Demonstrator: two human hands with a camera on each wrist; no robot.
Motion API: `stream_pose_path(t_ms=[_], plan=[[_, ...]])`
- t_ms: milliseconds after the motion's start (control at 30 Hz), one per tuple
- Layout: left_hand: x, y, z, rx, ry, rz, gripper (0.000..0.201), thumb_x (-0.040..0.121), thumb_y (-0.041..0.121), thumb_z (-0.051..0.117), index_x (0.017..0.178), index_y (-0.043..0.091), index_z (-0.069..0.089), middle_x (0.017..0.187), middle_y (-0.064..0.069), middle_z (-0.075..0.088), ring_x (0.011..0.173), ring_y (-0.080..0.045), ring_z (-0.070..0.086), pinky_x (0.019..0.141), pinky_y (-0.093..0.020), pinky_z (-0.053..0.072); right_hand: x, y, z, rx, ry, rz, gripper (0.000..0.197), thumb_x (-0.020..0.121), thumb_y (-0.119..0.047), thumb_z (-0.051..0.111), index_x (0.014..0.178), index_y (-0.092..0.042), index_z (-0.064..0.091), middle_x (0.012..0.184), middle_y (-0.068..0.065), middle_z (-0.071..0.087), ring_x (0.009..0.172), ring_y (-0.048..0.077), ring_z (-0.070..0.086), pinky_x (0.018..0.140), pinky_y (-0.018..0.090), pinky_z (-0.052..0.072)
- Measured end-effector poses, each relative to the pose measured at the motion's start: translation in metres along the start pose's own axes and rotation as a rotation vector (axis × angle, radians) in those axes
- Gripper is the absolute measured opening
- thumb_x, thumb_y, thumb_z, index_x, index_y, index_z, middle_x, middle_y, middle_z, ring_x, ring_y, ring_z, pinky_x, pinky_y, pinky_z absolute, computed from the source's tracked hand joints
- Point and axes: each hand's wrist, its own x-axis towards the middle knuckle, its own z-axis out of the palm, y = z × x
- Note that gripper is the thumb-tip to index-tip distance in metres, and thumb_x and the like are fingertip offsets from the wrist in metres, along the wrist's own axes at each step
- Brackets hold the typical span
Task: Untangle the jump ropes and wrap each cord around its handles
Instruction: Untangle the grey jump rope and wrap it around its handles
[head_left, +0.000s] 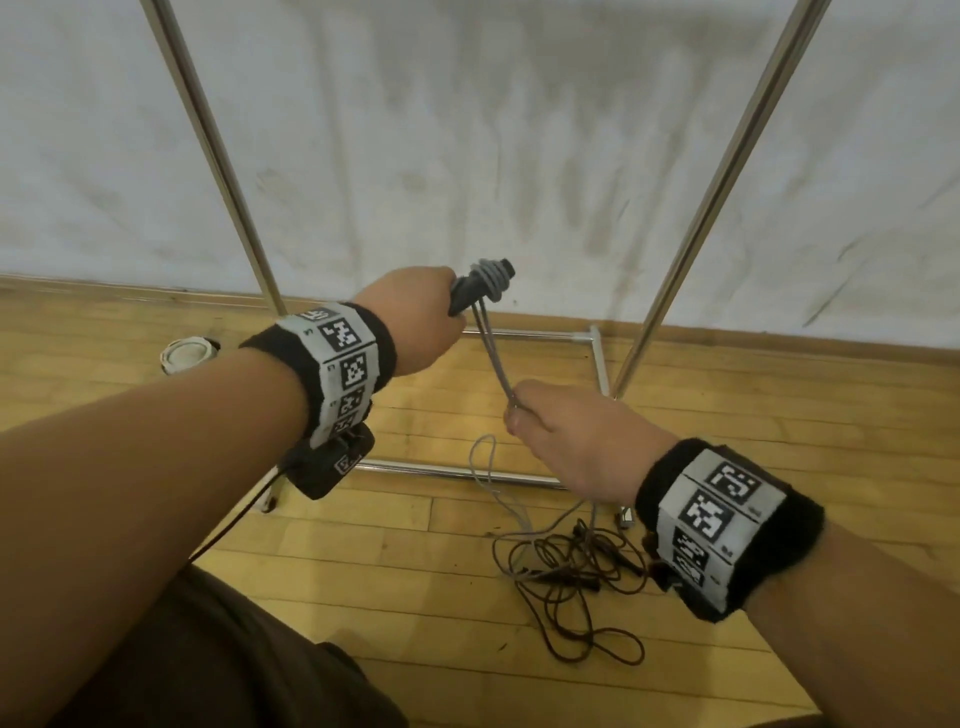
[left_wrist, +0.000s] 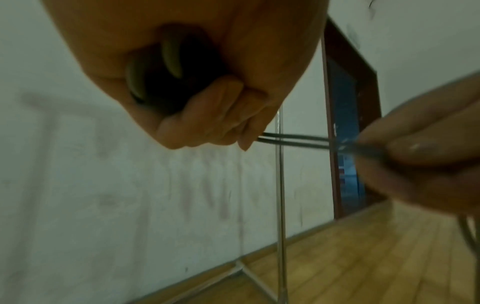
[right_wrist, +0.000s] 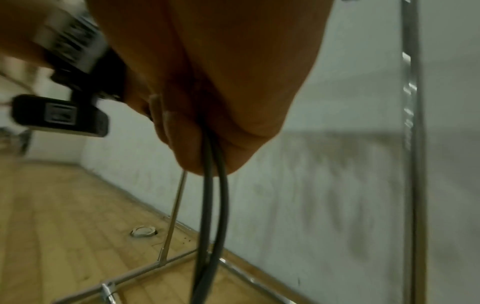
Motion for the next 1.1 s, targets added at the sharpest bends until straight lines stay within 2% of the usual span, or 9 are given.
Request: stream_pose_path(t_ms=[100,200,333,533,667,800,833,933,1100], plan=[[-0.006,0.004,0.015,0.153,-0.137,-0.01,0.001,0.105,0.02,0.054,0.104,0.02,0.054,0.083,0.003,0.056,0.068,-0.01,0.051,0.053,-0.028,0.034,-0.004,-0.019,-0.012,-0.234,-0.095,-0.057,0.029,0.111,-0.036,0.03,0.112,-0.019,0.053,0.094,0.0,0.06,0.083,0.018,0.057,0.071,0.035,0.046],[-0.018,0.012,0.032,0.291,-0.223,0.049,0.008,0.106,0.017,0.052,0.102,0.024,0.048,0.082,0.004,0.054,0.066,-0.011,0.049,0.053,-0.027,0.032,-0.01,-0.024,-0.031,-0.343,-0.057,-0.109,0.027,0.111,-0.034,0.032,0.105,-0.021,0.055,0.083,-0.005,0.054,0.072,0.01,0.049,0.061,0.026,0.037],[-0.032,0.019,0.039,0.43,-0.295,0.156,0.015,0.107,0.018,0.051,0.106,0.027,0.039,0.082,0.003,0.053,0.064,-0.013,0.049,0.051,-0.028,0.03,-0.017,-0.012,-0.052,-0.351,0.026,-0.128,0.024,0.107,-0.038,0.04,0.093,-0.029,0.057,0.077,-0.009,0.054,0.071,0.006,0.048,0.06,0.025,0.032],[-0.045,0.031,0.042,0.468,-0.352,0.237,0.025,0.108,0.017,0.053,0.132,0.024,0.048,0.079,0.005,0.048,0.061,-0.011,0.045,0.049,-0.025,0.028,-0.026,0.008,-0.073,-0.254,0.144,-0.134,0.017,0.102,-0.038,0.053,0.093,-0.034,0.068,0.077,-0.017,0.06,0.079,-0.008,0.053,0.062,0.02,0.033],[-0.055,0.041,0.044,0.489,-0.398,0.322,0.026,0.107,0.016,0.054,0.13,0.024,0.048,0.078,0.005,0.049,0.059,-0.011,0.046,0.049,-0.025,0.028,-0.03,0.013,-0.08,-0.183,0.212,-0.131,0.014,0.1,-0.036,0.057,0.096,-0.034,0.07,0.086,-0.018,0.066,0.085,-0.002,0.058,0.07,0.018,0.041],[-0.066,0.05,0.046,0.468,-0.384,0.485,0.022,0.106,0.02,0.054,0.126,0.025,0.045,0.079,0.007,0.047,0.06,-0.013,0.047,0.051,-0.028,0.032,-0.024,0.027,-0.082,-0.081,0.273,-0.111,0.013,0.099,-0.034,0.06,0.093,-0.033,0.072,0.083,-0.017,0.068,0.086,-0.006,0.059,0.065,0.007,0.038],[-0.068,0.053,0.045,0.449,-0.371,0.516,0.021,0.107,0.022,0.053,0.126,0.025,0.044,0.08,0.007,0.046,0.06,-0.013,0.047,0.052,-0.029,0.033,-0.022,0.032,-0.081,-0.05,0.28,-0.099,0.013,0.099,-0.034,0.06,0.093,-0.032,0.072,0.083,-0.014,0.069,0.085,-0.001,0.061,0.068,0.01,0.042],[-0.073,0.062,0.036,0.404,-0.276,0.581,0.019,0.108,0.028,0.052,0.122,0.026,0.039,0.084,0.009,0.044,0.059,-0.01,0.041,0.052,-0.029,0.031,-0.015,0.048,-0.075,0.062,0.288,-0.027,0.013,0.099,-0.032,0.063,0.093,-0.028,0.073,0.086,0.005,0.072,0.077,0.018,0.064,0.077,0.04,0.053],[-0.069,0.072,0.004,0.246,-0.021,0.602,0.019,0.104,0.036,0.05,0.107,0.033,0.032,0.077,0.013,0.037,0.055,-0.005,0.033,0.048,-0.023,0.019,-0.01,0.061,-0.062,0.493,0.28,0.022,0.021,0.103,-0.016,0.056,0.099,-0.001,0.069,0.086,0.03,0.059,0.076,0.032,0.055,0.072,0.047,0.049]])
